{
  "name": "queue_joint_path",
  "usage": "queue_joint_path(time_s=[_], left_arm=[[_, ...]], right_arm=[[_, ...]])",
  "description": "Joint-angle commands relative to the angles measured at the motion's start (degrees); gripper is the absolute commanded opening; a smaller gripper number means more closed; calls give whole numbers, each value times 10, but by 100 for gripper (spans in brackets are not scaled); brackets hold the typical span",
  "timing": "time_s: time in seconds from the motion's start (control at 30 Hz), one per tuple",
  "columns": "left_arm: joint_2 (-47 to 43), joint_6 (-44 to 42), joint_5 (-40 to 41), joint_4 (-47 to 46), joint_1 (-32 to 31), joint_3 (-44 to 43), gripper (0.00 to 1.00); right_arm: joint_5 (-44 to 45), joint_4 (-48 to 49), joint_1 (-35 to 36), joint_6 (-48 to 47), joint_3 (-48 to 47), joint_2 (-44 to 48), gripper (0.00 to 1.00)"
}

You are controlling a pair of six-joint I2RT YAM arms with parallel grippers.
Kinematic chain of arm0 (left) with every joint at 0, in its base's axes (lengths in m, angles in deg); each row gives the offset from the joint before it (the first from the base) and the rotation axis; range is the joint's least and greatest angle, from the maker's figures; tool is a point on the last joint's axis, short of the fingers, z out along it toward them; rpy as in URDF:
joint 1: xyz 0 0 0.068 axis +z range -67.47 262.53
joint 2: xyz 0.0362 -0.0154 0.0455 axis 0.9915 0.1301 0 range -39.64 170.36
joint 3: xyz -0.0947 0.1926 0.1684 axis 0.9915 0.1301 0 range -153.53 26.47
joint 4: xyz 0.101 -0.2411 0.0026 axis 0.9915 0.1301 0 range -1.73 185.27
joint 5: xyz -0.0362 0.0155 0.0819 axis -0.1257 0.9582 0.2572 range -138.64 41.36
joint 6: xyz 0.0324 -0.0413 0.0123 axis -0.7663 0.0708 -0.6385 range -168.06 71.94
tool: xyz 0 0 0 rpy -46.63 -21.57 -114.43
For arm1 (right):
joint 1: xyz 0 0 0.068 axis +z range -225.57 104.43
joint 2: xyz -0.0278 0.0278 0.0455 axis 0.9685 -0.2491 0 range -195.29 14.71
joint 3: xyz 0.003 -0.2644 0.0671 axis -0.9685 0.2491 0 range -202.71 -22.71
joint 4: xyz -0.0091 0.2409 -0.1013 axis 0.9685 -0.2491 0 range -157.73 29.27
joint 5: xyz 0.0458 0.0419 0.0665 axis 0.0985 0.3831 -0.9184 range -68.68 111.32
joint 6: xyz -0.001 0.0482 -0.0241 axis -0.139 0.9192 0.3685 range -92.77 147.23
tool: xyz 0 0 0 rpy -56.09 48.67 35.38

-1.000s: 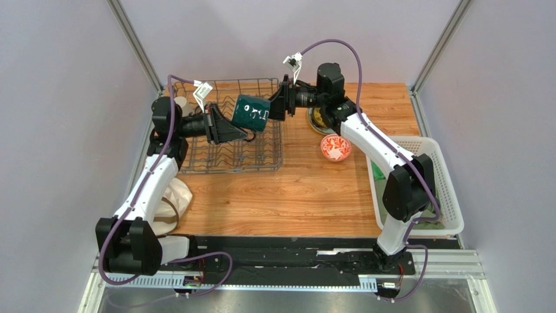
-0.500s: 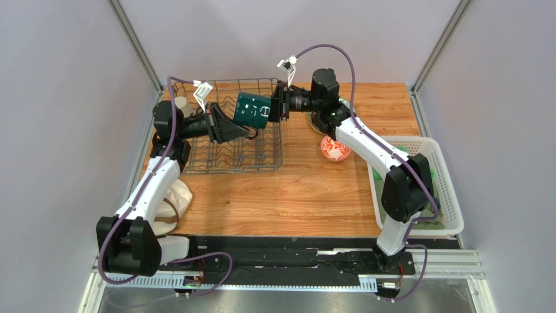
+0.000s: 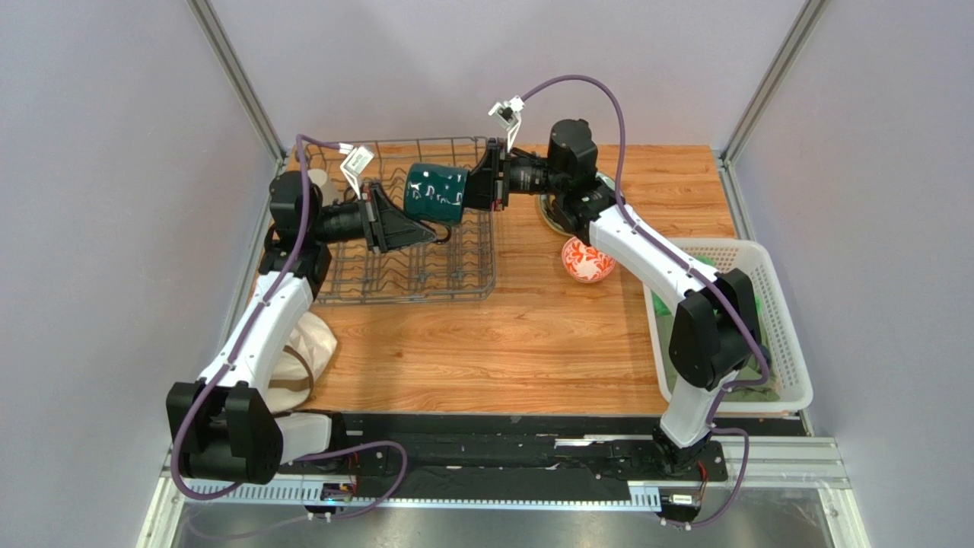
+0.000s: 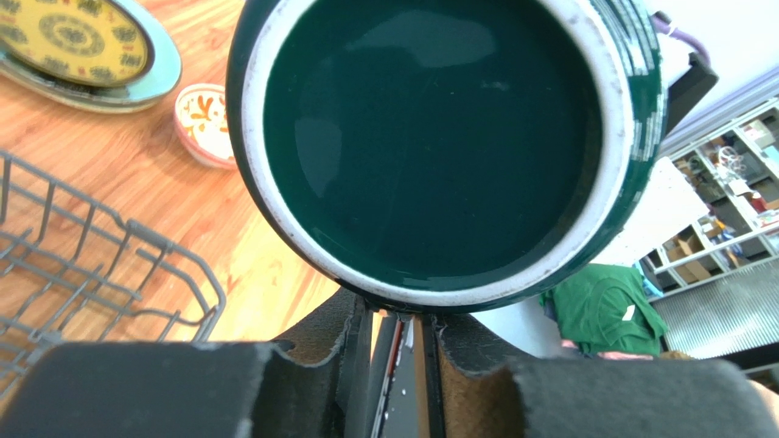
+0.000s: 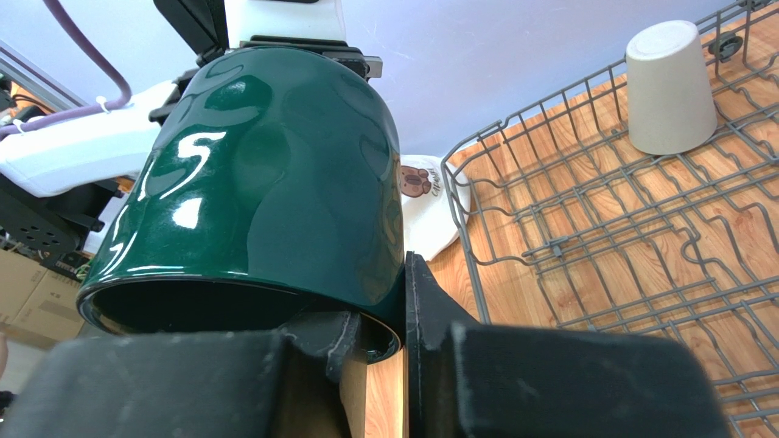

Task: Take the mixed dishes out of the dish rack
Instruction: Place the cup at the center of the board.

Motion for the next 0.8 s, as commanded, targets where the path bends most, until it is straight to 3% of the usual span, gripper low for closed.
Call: queue_joint_path(time_s=[0.0,0.13,0.43,0.6,0.77], left_arm=[[-17,-158,2,153,-12,-44,30],[-26,-226,16,223,-9,-50,48],[-60,-254,-3,245,26,-46,65],[-88,-308,0,300,65,-49,66],[-94,-409,20,427,113,-68,66]], right_arm=[[-17,-8,23,-4,-6,38,0],[-18,-14,23,-8,-8,40,0],[-16,-46,15,-38,-5,44,0],[15,-121,-3,-99,-11,52,0],[82,-280,-33,-206,-26,65,0]])
